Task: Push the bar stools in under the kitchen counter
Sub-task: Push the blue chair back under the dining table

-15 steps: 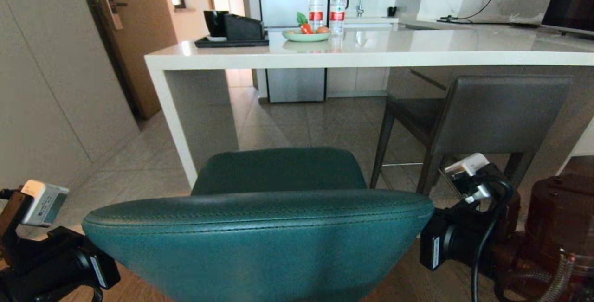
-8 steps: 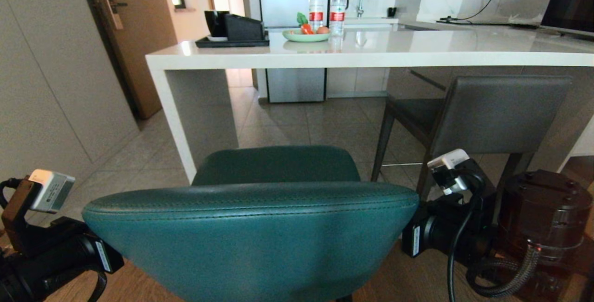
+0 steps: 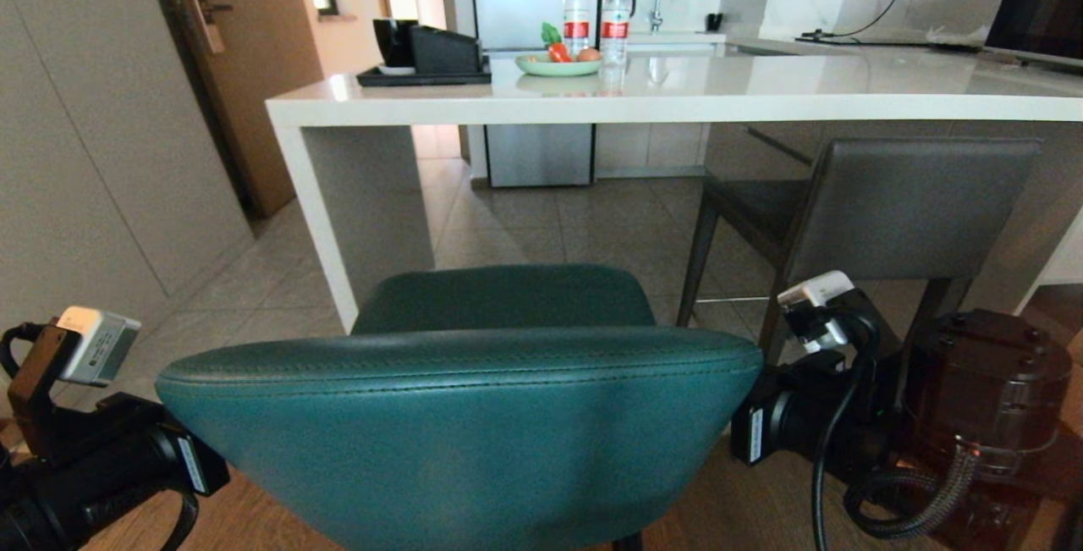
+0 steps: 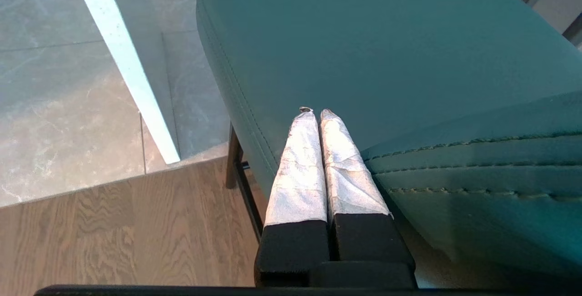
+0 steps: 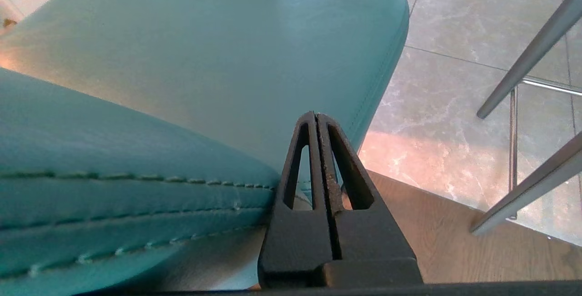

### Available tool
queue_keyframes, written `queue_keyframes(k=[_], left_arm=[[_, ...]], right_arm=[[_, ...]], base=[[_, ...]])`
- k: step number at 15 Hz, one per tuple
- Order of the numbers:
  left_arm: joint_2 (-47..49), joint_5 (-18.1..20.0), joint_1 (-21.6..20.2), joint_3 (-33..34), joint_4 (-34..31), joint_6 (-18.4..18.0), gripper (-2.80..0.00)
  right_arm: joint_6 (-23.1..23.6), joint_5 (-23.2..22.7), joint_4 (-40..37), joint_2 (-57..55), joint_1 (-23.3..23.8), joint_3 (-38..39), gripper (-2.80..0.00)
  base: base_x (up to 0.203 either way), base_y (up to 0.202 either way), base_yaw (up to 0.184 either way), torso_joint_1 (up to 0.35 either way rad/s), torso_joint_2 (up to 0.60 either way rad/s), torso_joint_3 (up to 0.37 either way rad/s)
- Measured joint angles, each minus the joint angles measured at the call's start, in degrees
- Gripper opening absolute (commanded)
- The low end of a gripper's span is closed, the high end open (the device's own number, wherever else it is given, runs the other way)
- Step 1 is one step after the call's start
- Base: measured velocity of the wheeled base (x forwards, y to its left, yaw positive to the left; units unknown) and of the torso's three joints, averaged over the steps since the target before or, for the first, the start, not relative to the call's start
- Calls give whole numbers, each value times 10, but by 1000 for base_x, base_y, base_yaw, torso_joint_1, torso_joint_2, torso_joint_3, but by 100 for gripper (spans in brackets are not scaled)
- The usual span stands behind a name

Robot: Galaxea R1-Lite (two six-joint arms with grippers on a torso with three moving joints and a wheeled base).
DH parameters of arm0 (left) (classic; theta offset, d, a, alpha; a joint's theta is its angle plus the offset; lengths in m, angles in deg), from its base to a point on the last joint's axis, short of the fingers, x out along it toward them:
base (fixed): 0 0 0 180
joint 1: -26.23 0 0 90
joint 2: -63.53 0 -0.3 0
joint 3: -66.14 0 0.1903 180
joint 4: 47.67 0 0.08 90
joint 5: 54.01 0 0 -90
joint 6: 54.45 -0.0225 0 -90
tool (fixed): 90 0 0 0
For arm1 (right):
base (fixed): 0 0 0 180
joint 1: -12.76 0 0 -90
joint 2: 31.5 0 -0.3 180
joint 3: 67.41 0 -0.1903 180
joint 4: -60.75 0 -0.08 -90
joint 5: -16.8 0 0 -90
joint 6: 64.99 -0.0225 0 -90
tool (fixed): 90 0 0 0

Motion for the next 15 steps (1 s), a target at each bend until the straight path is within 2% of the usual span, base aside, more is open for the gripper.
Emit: queue_keyframes(k=[12, 15], left_arm=[[26, 2, 10, -11, 5, 0, -280], [31, 2, 12, -15, 3, 0, -280]], right_arm=[[0, -1, -3, -7, 1, -8, -280], [0, -1, -4, -11, 1, -15, -280]], base=[[0, 0, 0, 0, 0, 0], [150, 0, 3, 4, -2, 10]])
